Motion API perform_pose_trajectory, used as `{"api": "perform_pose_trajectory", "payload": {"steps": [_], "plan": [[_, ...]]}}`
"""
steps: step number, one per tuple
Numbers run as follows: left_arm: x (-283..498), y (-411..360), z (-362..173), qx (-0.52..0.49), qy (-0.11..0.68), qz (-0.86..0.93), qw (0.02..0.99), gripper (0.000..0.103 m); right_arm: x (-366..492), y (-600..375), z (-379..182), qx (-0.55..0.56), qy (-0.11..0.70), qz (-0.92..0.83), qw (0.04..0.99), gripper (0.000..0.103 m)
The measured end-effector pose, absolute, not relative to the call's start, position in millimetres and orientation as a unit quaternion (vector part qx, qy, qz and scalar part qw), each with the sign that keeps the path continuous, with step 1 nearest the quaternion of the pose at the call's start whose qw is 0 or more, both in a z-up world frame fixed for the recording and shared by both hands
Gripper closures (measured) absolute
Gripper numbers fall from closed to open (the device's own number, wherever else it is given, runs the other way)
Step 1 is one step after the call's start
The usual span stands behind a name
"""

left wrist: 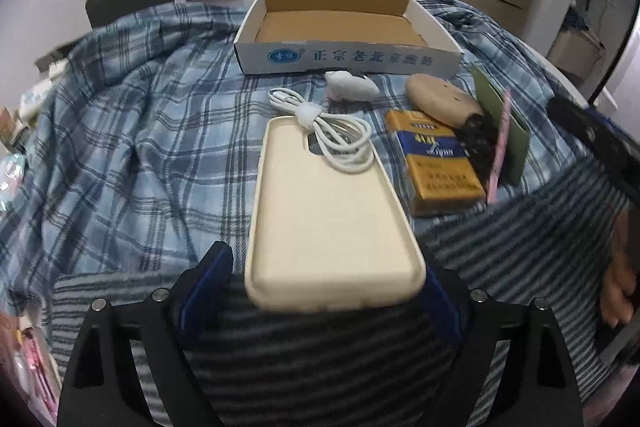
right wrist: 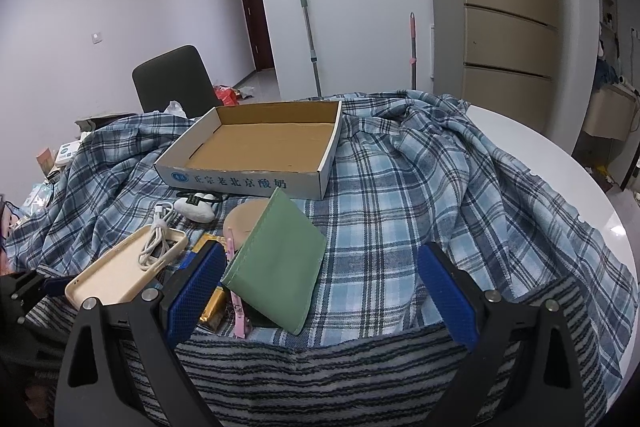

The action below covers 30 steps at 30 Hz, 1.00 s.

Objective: Organize soft objects
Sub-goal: 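Grasp the beige phone case with the left gripper and lift it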

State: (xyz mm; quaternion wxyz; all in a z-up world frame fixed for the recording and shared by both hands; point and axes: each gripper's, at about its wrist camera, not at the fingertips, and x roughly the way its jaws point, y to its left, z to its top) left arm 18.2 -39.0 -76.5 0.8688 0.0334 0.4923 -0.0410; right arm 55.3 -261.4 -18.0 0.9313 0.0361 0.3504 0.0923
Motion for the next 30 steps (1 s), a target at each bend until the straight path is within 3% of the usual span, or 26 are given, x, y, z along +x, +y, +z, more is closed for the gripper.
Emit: {"api": "perform_pose_trajectory", "payload": {"steps": [4, 8, 19, 21, 24, 30], "plan": [[33, -37, -75, 0.010, 0.499, -0.042, 0.866, 0.013, 55, -262, -18, 0.037, 0.351, 0.095, 0.931, 0.007], [42, -47, -64, 0.051, 0.469, -0.024, 0.882, 0.013, 55, -261, -19, 0.040, 0.351, 0.097, 0.931, 0.007], [75, -50, -79, 0.034, 0.496, -0.024, 0.867, 0.013, 55, -262, -20, 0.044, 0.353, 0.099, 0.929, 0.007], [78, -47, -83, 0.031, 0.501, -0.024, 0.865, 0.022, 55, -262, -20, 0.042, 0.353, 0.099, 0.929, 0.007], [79, -39, -89, 0.006, 0.510, -0.031, 0.859, 0.028, 56, -261, -21, 0.040, 0.356, 0.097, 0.928, 0.007], [76, -28, -89, -0.020, 0.501, -0.045, 0.864, 0.029, 58, -259, -24, 0.035, 0.363, 0.093, 0.927, 0.007]]}}
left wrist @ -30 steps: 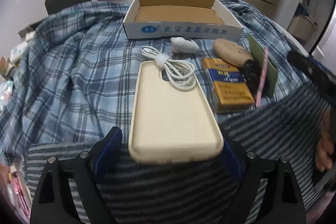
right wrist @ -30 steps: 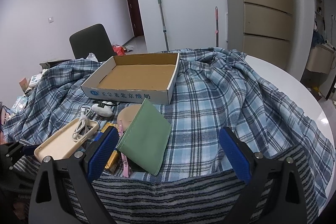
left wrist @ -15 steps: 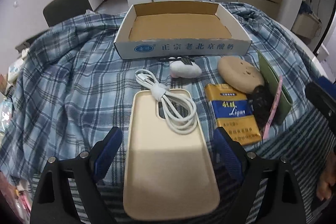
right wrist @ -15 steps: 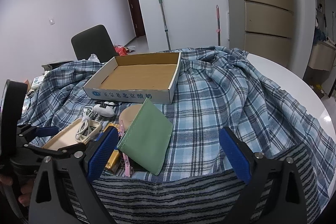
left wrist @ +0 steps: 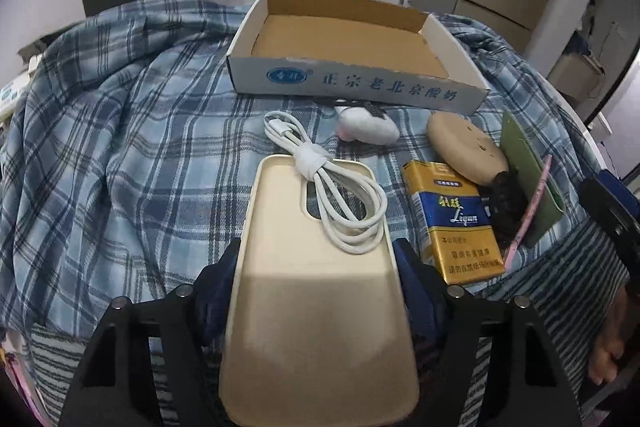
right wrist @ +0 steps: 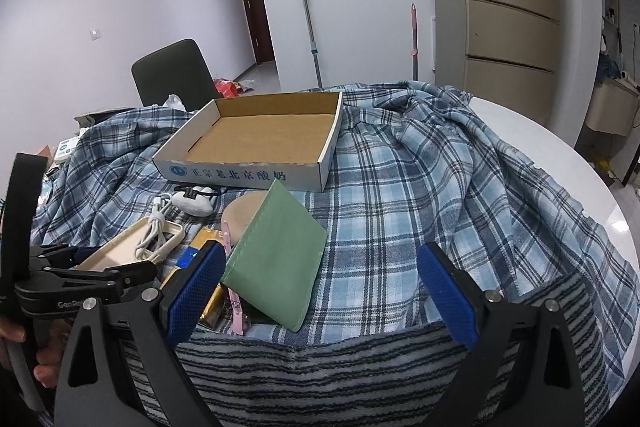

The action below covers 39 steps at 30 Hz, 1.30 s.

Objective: Organize soft objects
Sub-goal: 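Grasp the beige phone case with the left gripper and lift it, then hold the phone case in the left gripper while the right gripper approaches the green felt pad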

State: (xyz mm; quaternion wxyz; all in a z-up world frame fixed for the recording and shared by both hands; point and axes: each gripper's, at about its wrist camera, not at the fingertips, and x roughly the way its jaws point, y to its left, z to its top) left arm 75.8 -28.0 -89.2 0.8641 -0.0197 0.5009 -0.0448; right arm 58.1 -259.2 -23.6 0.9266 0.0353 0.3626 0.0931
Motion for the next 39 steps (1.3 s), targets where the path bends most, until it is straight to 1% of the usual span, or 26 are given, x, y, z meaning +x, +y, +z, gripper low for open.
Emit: {"api": "perform_pose_trajectory", "payload": {"steps": [5, 11, 13, 16, 17, 21, 23, 27, 31, 32, 36, 39], "plan": [[61, -26, -78, -0.023, 0.466, -0.081, 0.881, 0.029, 55, -265, -20, 0.046, 0.352, 0.091, 0.930, 0.007], [39, -21, -49, -0.021, 0.360, -0.111, 0.926, 0.029, 53, -271, -4, 0.044, 0.337, 0.078, 0.937, 0.007], [35, -16, -40, -0.032, 0.328, -0.116, 0.937, 0.029, 56, -272, 1, 0.050, 0.344, 0.081, 0.934, 0.007], [33, -9, -28, -0.045, 0.300, -0.122, 0.945, 0.029, 65, -275, 4, 0.065, 0.368, 0.089, 0.923, 0.007], [34, -9, -26, -0.045, 0.296, -0.119, 0.947, 0.029, 69, -274, 4, 0.069, 0.376, 0.089, 0.920, 0.010], [37, -6, -18, -0.045, 0.289, -0.119, 0.949, 0.029, 85, -272, -1, 0.078, 0.410, 0.090, 0.904, 0.017], [37, -6, -12, -0.036, 0.276, -0.118, 0.953, 0.029, 96, -270, -8, 0.091, 0.434, 0.101, 0.891, 0.023], [36, -1, -7, -0.046, 0.251, -0.112, 0.960, 0.029, 114, -265, -29, 0.123, 0.483, 0.129, 0.857, 0.028], [39, 8, -17, -0.062, 0.262, -0.108, 0.957, 0.029, 127, -262, -51, 0.162, 0.522, 0.149, 0.824, 0.031], [40, 9, -20, -0.063, 0.266, -0.107, 0.956, 0.029, 129, -261, -55, 0.168, 0.529, 0.152, 0.817, 0.033], [43, 11, -26, -0.065, 0.273, -0.106, 0.954, 0.029, 136, -254, -69, 0.170, 0.550, 0.152, 0.803, 0.040], [42, 10, -27, -0.062, 0.271, -0.109, 0.954, 0.029, 135, -249, -68, 0.159, 0.544, 0.148, 0.810, 0.040]]}}
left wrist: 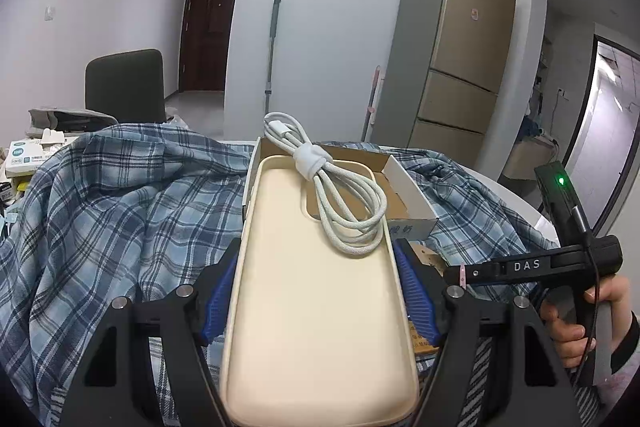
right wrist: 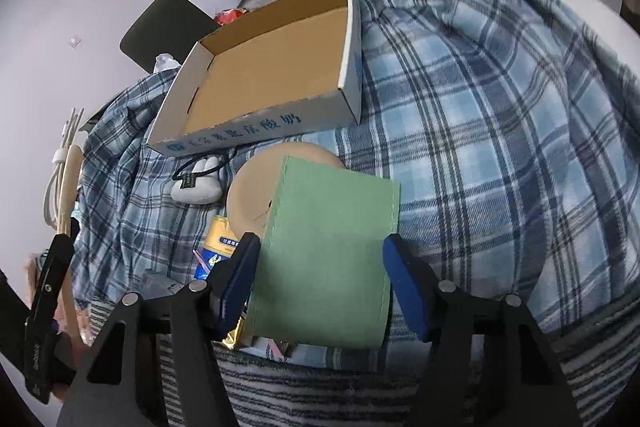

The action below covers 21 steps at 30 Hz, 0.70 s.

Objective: Organize soft objects
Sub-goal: 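Hold the phone case in the left gripper while the right gripper approaches the green felt pad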

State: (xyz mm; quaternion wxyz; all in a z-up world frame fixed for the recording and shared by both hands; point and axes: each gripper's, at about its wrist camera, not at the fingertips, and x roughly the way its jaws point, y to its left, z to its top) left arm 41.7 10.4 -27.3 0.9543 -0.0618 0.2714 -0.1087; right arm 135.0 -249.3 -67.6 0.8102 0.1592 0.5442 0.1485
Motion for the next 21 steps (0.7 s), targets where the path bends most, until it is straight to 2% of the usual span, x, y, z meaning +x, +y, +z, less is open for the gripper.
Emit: {"api": "perform_pose_trajectory", "payload": {"steps": [11, 21], "plan": [[36.4, 5.0, -27.7, -0.054, 0.270, -0.115, 0.954, 0.029, 139.6, -252.4, -74.4, 0.154, 0.549, 0.128, 0.812, 0.032], [35.5, 7.3, -27.4, -0.057, 0.270, -0.115, 0.954, 0.029, 139.9, -245.3, -68.8, 0.121, 0.551, 0.141, 0.814, 0.033]]}}
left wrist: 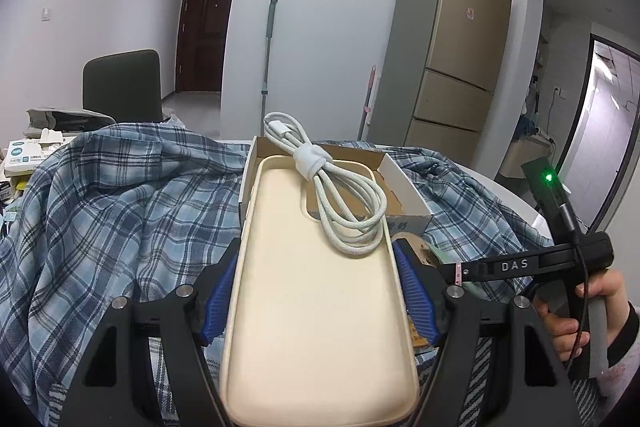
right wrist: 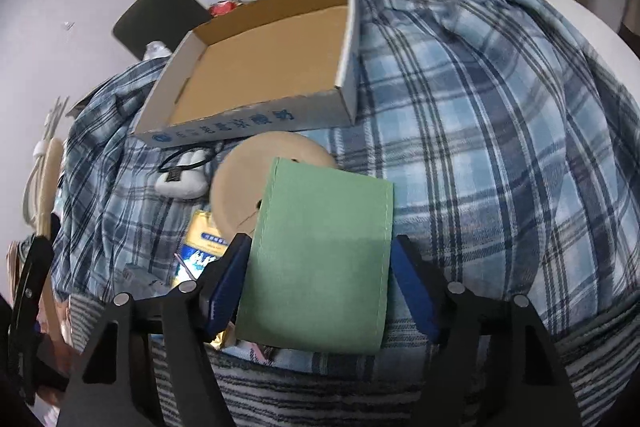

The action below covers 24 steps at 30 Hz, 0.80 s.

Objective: Organize soft objects
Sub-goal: 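Hold the phone case in the left gripper while the right gripper approaches the green felt pad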

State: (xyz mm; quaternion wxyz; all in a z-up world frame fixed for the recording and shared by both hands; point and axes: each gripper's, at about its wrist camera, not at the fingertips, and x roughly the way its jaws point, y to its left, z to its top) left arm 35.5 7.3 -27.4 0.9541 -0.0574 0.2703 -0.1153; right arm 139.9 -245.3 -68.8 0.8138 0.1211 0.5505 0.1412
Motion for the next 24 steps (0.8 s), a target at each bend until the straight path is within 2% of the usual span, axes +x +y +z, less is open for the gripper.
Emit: {"api": "perform_pose_trajectory", "payload": {"steps": [12, 24], "plan": [[31, 7, -25, -0.059, 0.259, -0.110, 0.958, 0.029, 111, -194, -10, -0.007, 0.466, 0.191, 0.864, 0.033], [30, 13, -23, -0.070, 0.259, -0.109, 0.957, 0.029, 103, -166, -51, -0.073, 0.494, 0.178, 0.848, 0.032]]}}
